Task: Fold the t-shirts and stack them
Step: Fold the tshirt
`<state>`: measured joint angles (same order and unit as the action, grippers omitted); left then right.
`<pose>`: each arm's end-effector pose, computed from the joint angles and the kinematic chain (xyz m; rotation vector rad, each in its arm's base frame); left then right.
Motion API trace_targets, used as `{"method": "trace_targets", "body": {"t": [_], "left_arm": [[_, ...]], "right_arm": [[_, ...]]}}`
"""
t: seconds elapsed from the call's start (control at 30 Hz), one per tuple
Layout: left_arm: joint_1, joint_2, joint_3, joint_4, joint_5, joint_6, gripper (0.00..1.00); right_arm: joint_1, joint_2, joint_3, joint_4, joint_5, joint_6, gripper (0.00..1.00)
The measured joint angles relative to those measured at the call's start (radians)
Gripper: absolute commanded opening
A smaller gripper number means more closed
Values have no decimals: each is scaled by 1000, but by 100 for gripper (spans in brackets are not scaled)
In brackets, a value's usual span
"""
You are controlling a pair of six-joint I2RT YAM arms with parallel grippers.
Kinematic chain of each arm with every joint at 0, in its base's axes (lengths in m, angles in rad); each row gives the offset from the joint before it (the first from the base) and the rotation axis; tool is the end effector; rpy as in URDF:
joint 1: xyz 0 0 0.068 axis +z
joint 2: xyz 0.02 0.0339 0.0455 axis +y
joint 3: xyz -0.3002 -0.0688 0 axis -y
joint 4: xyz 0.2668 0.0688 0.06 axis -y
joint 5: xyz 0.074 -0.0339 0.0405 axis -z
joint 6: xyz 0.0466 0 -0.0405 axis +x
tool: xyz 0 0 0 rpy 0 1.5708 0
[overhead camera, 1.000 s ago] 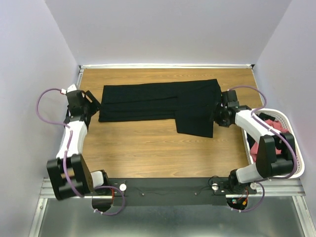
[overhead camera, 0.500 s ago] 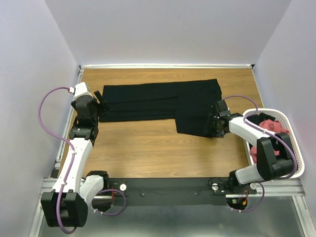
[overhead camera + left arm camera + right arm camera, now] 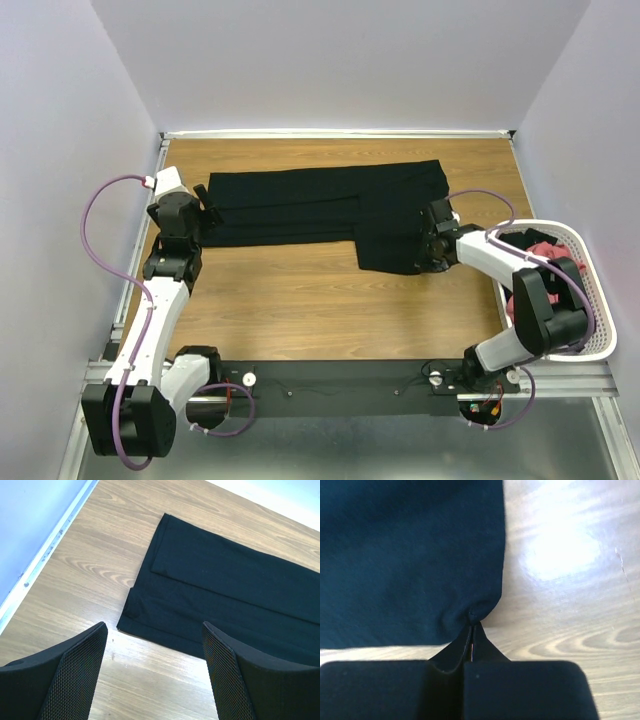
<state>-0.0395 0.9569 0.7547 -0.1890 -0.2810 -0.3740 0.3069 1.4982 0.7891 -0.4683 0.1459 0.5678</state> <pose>0.2306 0.0038 0.3188 -0.5033 1.8797 0.0020 0.2745 0.0799 0.1738 0.3937 2.6959 0.0496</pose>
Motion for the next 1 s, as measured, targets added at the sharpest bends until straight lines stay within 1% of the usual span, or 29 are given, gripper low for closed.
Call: {"method": "trace_targets", "body": {"t": [0.13,0.37,0.4,0.57,0.8,1.0], "left_arm": [[0,16,0,0,1,0,83],[0,33,0,1,2,0,84],[0,35,0,1,3,0,84],[0,43,0,2,5,0,83],[0,51,0,5,6,0,83],[0,63,0,6,13,0,83]], "right_arm": [[1,47,85,-18,2,-2,1],[1,214,439,-16,19,-29,0],[1,259,517,-10,24,-36,0],[-10,455,791,1,35,-66,0],[-33,696,1103,3,37,-125,1],[-36,810,1271,4,35,-177,0]]}}
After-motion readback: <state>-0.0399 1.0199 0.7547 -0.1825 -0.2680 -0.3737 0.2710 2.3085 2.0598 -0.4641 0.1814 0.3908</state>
